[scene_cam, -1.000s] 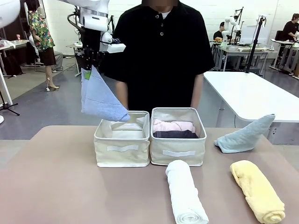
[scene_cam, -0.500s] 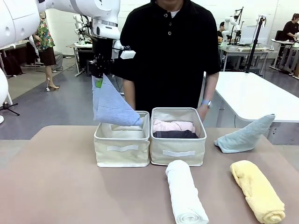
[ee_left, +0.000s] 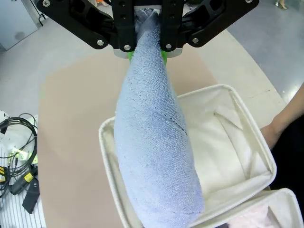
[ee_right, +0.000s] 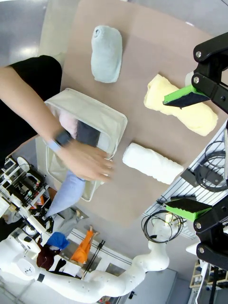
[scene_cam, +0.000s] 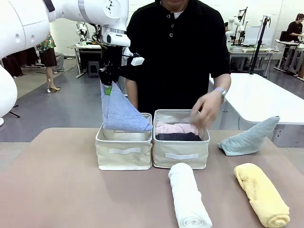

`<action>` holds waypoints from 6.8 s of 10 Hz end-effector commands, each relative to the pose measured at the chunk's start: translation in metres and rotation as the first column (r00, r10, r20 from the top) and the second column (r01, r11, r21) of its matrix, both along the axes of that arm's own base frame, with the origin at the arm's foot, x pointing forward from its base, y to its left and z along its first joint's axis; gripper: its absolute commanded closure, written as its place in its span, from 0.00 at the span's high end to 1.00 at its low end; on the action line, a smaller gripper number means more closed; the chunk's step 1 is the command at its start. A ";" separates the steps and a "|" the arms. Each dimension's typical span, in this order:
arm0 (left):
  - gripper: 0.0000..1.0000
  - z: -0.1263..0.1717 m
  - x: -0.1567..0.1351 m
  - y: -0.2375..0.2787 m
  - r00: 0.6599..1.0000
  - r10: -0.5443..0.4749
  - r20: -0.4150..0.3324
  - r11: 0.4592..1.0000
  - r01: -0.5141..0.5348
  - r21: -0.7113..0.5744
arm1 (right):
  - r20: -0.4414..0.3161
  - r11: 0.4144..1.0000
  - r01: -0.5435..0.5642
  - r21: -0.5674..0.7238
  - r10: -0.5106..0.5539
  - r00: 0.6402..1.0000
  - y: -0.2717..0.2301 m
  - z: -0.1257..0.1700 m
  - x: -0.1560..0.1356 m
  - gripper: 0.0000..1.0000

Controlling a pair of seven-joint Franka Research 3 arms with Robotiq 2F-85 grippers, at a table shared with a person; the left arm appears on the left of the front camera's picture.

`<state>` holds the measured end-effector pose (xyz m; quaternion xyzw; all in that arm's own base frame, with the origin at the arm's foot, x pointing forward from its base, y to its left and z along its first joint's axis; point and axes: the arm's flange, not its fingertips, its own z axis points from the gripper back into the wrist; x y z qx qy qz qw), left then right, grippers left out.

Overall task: Sort the towels based on their folding style.
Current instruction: Pick up one triangle-folded towel and place it in the left Fabric basket, then pick up another triangle-folded towel from the table and place it in the left Fabric basket.

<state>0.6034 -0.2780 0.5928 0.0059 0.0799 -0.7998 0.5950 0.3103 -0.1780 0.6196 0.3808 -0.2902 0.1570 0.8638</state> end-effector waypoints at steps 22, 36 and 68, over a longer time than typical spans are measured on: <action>0.16 -0.109 -0.017 -0.008 0.992 -0.114 -0.049 0.993 0.116 0.033 | 0.019 1.000 -0.013 0.017 0.012 1.000 -0.002 0.001 0.001 1.00; 1.00 -0.135 -0.005 -0.014 0.964 -0.130 -0.232 0.990 0.139 0.023 | 0.019 1.000 -0.013 0.017 0.012 1.000 -0.002 0.001 0.001 1.00; 1.00 0.059 -0.177 0.465 0.877 0.444 -0.181 0.192 -0.291 -0.937 | -0.170 0.849 -0.175 -0.499 0.102 0.980 0.121 -0.015 0.026 1.00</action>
